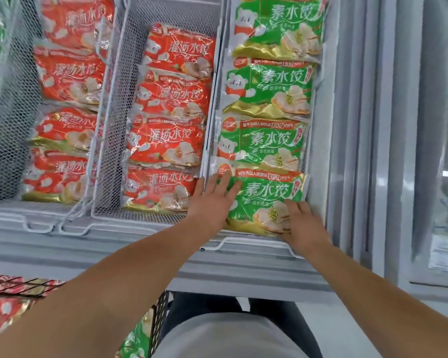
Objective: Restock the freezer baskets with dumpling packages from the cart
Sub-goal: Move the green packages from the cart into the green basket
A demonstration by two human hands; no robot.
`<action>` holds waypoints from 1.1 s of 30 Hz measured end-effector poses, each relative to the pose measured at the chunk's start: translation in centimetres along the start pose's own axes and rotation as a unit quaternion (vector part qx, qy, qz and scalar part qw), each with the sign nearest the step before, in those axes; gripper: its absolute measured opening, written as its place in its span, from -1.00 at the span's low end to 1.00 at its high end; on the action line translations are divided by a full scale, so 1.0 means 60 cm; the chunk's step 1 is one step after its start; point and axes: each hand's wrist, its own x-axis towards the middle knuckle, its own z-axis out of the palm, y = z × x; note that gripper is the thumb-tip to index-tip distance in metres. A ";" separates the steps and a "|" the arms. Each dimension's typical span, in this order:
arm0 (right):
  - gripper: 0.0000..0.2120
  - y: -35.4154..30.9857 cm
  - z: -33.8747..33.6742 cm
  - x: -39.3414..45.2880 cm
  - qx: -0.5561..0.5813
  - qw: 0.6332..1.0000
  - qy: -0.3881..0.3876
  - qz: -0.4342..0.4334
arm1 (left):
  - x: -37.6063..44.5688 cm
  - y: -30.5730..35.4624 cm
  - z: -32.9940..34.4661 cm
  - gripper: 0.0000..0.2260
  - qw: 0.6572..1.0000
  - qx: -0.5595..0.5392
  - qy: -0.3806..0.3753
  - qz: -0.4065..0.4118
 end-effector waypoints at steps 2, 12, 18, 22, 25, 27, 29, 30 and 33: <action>-0.17 0.004 -0.002 0.002 0.007 1.000 0.007 -0.003 | 0.000 0.003 0.002 -0.07 1.000 0.004 0.009 0.001; -0.29 0.006 -0.024 0.006 -0.018 0.999 0.015 -0.030 | -0.020 0.005 0.005 -0.04 0.999 -0.032 -0.006 -0.038; -0.53 0.012 -0.068 -0.036 0.004 0.995 0.012 -0.094 | -0.102 0.024 -0.013 -0.25 0.975 -0.143 0.119 -0.123; -0.55 -0.021 -0.087 -0.094 0.038 0.984 0.056 -0.163 | -0.195 0.059 -0.017 -0.55 0.877 -0.352 0.224 -0.238; -0.58 -0.070 -0.086 -0.142 0.025 0.964 0.079 -0.252 | -0.282 0.080 0.004 -0.62 0.811 -0.395 0.303 -0.307; -0.61 -0.115 -0.079 -0.176 0.021 0.945 0.094 -0.313 | -0.342 0.088 0.030 -0.64 0.764 -0.434 0.336 -0.339; -0.64 -0.160 -0.062 -0.212 0.013 0.927 0.094 -0.363 | -0.402 0.095 0.064 -0.65 0.714 -0.472 0.356 -0.376; -0.64 -0.180 -0.051 -0.228 0.007 0.919 0.086 -0.384 | -0.429 0.099 0.082 -0.65 0.690 -0.486 0.367 -0.392; -0.65 -0.241 -0.013 -0.269 -0.030 0.893 0.059 -0.445 | -0.502 0.103 0.145 -0.67 0.613 -0.528 0.385 -0.444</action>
